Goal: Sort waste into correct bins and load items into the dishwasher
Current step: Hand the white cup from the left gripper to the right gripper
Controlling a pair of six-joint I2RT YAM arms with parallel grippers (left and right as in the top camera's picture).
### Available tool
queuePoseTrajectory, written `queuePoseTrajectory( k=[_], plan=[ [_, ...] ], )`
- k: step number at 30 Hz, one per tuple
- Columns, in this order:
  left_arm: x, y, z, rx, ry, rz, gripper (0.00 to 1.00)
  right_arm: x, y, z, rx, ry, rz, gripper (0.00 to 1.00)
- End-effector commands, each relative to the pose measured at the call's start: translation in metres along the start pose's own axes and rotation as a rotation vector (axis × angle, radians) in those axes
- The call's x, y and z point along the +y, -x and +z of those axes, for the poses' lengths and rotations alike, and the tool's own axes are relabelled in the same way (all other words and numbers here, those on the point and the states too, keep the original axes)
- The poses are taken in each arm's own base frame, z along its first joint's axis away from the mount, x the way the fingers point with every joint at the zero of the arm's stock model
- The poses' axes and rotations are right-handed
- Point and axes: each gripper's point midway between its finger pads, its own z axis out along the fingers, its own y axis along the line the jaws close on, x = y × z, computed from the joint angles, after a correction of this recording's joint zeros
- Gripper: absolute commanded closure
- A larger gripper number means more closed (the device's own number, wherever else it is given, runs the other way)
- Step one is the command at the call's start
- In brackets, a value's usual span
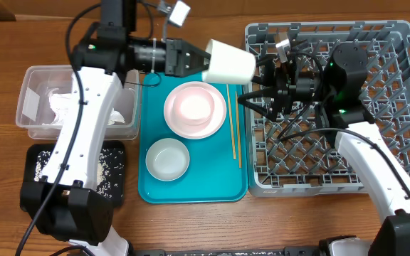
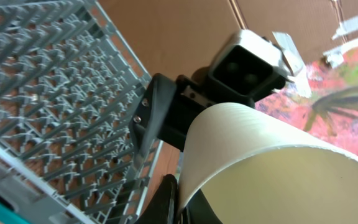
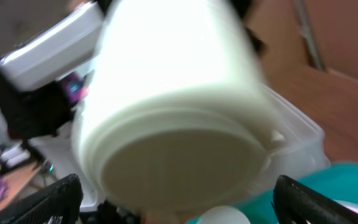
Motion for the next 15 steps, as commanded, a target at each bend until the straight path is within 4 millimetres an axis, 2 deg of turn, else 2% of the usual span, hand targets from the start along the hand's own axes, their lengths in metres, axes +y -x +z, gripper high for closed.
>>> queuePoseTrajectory(
  k=[1,6,15],
  plan=[
    [-0.003,0.001,0.0,0.004,-0.037,0.02,0.96,0.027,0.007,0.002,0.041,0.103,-0.003,0.0],
    [-0.004,0.001,0.001,0.007,-0.041,0.018,0.96,0.032,0.017,0.001,0.023,0.103,-0.071,0.0],
    [-0.01,-0.001,0.001,0.014,-0.075,0.014,0.96,0.015,0.034,0.002,-0.069,-0.004,-0.068,0.0]
  ],
)
